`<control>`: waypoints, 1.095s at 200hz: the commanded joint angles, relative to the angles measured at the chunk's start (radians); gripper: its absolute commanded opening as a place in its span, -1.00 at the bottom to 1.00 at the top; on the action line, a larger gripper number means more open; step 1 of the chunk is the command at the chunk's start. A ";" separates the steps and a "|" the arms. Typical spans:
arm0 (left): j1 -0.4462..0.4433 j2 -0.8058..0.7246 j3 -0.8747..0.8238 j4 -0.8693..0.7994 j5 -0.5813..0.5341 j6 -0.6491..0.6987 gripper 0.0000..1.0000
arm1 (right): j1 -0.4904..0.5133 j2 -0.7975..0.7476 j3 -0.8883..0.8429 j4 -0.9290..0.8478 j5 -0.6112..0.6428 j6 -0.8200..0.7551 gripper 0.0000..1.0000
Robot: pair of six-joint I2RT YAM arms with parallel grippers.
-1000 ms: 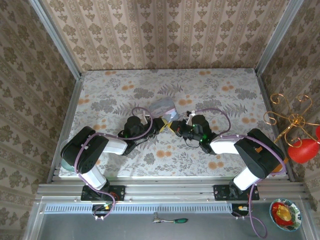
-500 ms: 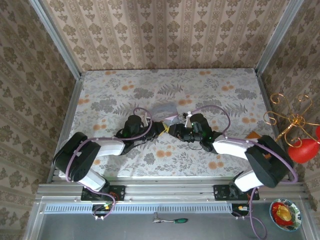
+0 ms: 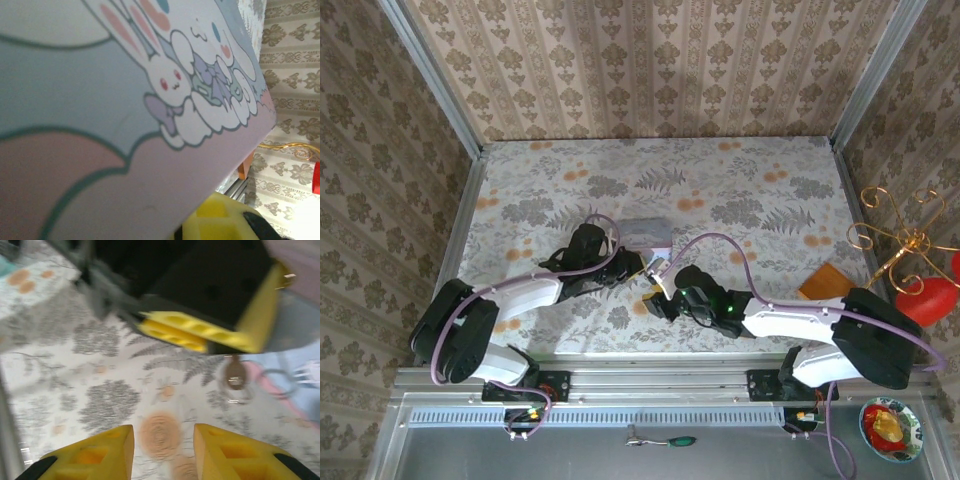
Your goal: Unlock a padlock with a key
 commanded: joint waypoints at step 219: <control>-0.042 -0.091 0.016 -0.092 -0.024 0.060 -1.00 | 0.085 0.226 0.029 0.342 0.357 -0.202 -0.89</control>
